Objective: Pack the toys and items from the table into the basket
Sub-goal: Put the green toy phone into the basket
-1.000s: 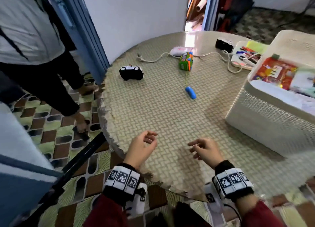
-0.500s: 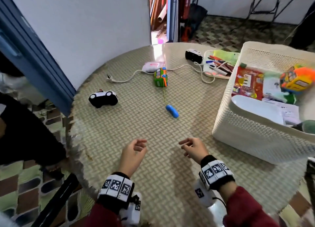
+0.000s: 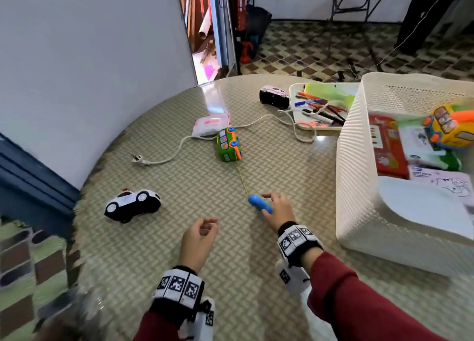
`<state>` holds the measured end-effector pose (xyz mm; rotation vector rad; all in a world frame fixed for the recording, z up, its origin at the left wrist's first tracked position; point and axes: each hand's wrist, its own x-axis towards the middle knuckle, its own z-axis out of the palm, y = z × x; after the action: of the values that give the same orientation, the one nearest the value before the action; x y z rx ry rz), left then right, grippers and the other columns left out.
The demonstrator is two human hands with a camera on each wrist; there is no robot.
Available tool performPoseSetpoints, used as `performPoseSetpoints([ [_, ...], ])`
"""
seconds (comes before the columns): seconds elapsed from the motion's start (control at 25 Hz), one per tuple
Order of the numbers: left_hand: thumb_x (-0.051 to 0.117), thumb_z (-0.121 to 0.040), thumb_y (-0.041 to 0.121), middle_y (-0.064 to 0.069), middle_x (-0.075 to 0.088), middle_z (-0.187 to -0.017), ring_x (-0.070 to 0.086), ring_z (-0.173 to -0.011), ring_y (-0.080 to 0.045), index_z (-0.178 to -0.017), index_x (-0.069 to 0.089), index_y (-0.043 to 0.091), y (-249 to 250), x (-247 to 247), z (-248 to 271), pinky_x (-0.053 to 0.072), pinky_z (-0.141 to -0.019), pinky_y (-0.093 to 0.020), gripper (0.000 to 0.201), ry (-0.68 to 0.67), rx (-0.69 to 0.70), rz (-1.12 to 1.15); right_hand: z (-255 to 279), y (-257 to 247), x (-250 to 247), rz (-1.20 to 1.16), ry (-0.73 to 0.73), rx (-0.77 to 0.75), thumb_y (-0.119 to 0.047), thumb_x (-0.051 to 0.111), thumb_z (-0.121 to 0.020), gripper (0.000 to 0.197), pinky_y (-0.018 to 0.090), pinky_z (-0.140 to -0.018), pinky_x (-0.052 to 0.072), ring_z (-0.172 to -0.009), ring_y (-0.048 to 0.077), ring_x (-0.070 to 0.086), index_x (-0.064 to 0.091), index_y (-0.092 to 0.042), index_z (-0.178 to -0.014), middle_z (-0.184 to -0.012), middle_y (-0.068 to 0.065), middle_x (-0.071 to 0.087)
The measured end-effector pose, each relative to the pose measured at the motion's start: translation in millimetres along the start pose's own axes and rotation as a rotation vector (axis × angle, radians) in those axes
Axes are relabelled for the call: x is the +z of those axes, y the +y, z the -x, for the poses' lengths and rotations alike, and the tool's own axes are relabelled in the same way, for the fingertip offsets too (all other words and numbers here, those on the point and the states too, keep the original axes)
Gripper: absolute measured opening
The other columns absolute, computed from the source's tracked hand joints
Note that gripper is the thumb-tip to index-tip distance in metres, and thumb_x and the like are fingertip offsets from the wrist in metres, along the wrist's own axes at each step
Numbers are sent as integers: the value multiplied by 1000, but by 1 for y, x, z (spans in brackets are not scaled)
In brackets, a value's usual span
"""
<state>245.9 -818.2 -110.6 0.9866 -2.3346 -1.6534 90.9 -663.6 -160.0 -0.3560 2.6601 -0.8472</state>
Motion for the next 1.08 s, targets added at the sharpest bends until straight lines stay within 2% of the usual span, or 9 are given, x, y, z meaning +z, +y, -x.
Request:
performPoseSetpoints([
  [0.12, 61, -91, 17, -3, 66, -94, 63, -92, -19, -98, 64, 19, 12, 5, -52, 50, -79, -25, 8, -12, -11, 27, -16, 3, 10, 81, -37, 13, -21, 66, -82, 48, 29, -100, 34, -117, 24, 48, 51, -20, -127, -123, 5, 55],
  [0.24, 61, -91, 20, -3, 64, -92, 62, -91, -22, -101, 62, 16, 28, 15, -111, 48, -82, -31, 11, 24, -37, 82, -21, 10, 11, -119, 89, 22, -16, 68, -80, 36, 28, -85, 42, -99, 24, 58, 60, -15, -115, -100, 4, 63],
  [0.36, 61, -91, 29, -5, 64, -99, 60, -95, -22, -114, 59, 11, 39, 30, -162, 47, -86, -35, 30, 58, -122, 139, -23, 13, 0, -295, 260, 70, -10, 67, -82, 29, 23, -74, 44, -82, 19, 59, 62, -12, -110, -87, 0, 60],
  [0.48, 63, -88, 41, -11, 63, -108, 60, -99, -26, -129, 51, 11, 45, 49, -207, 48, -89, -41, 52, 82, -207, 149, -40, 9, -10, -355, 346, 56, -9, 66, -83, 26, 26, -74, 49, -81, 16, 59, 63, -13, -108, -88, 3, 62],
  [0.56, 66, -85, 44, -13, 61, -116, 60, -106, -29, -133, 49, 11, 49, 61, -228, 47, -92, -43, 61, 104, -233, 161, -54, 7, -13, -386, 363, 34, -9, 66, -83, 25, 20, -72, 49, -80, 15, 59, 63, -14, -107, -89, 3, 63],
  [0.68, 67, -83, 48, -13, 58, -127, 57, -113, -30, -128, 52, 6, 54, 74, -251, 47, -94, -39, 64, 157, -261, 168, -68, 5, -16, -448, 365, 59, -8, 64, -85, 24, 4, -61, 41, -72, 8, 56, 62, -16, -108, -86, -1, 61],
  [0.8, 71, -78, 51, -14, 57, -128, 55, -115, -28, -129, 51, 2, 59, 81, -269, 41, -88, -30, 73, 198, -317, 190, -70, 8, -16, -502, 343, 70, -8, 64, -85, 25, 6, -58, 43, -69, 7, 58, 61, -20, -107, -82, -4, 61],
  [0.92, 76, -69, 57, -15, 62, -115, 60, -98, -26, -113, 59, -1, 57, 84, -276, 46, -80, -31, 75, 172, -382, 178, -67, 16, -17, -510, 340, 106, -8, 64, -84, 29, 6, -56, 44, -65, 7, 60, 60, -25, -106, -80, -3, 63],
  [1.08, 84, -64, 45, -8, 57, -106, 57, -95, -21, -110, 56, 4, 52, 87, -274, 52, -92, -41, 68, 123, -387, 288, -61, 16, -17, -549, 372, 98, -3, 62, -84, 35, 9, -51, 44, -53, 6, 57, 57, -30, -107, -73, -4, 62],
])
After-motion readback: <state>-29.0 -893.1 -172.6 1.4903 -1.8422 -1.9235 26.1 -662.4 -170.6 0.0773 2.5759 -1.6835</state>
